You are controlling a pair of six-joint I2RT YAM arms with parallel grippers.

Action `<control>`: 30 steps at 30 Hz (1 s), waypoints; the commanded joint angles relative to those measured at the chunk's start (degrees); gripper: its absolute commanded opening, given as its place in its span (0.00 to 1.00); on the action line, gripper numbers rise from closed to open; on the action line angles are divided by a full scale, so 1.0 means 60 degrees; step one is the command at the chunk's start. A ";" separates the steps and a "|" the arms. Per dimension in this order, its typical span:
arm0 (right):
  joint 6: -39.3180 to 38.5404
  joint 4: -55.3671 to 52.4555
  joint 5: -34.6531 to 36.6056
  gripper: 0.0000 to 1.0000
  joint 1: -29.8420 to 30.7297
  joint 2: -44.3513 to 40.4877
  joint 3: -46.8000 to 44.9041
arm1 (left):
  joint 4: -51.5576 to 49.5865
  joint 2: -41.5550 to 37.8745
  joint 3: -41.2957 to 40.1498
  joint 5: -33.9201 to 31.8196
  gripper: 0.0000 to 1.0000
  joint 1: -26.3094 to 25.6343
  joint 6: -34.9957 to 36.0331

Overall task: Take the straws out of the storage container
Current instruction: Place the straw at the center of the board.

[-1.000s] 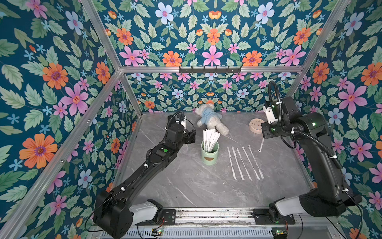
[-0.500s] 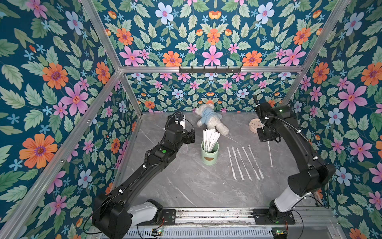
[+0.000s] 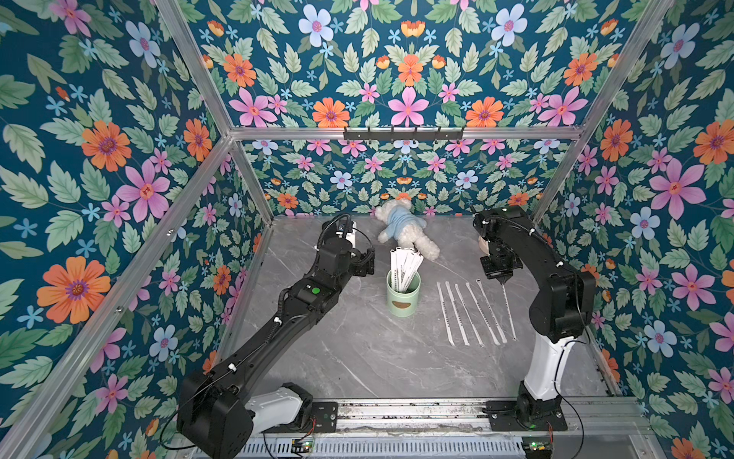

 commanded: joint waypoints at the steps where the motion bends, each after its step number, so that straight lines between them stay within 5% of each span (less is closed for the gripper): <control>1: 0.0095 -0.0377 -0.0366 0.07 -0.0071 0.0531 0.0437 | 0.0097 -0.0050 0.0005 0.0019 0.93 -0.0012 0.0016; 9: 0.0108 -0.1201 0.0343 0.08 -0.0419 0.2197 0.1791 | 0.0106 -0.0109 0.0005 0.0005 0.93 -0.0013 0.0050; 30: -0.0033 -0.0596 -0.0014 0.11 -0.0849 0.3244 0.2011 | 0.0117 0.0010 -0.0053 -0.0069 0.94 -0.0018 0.0078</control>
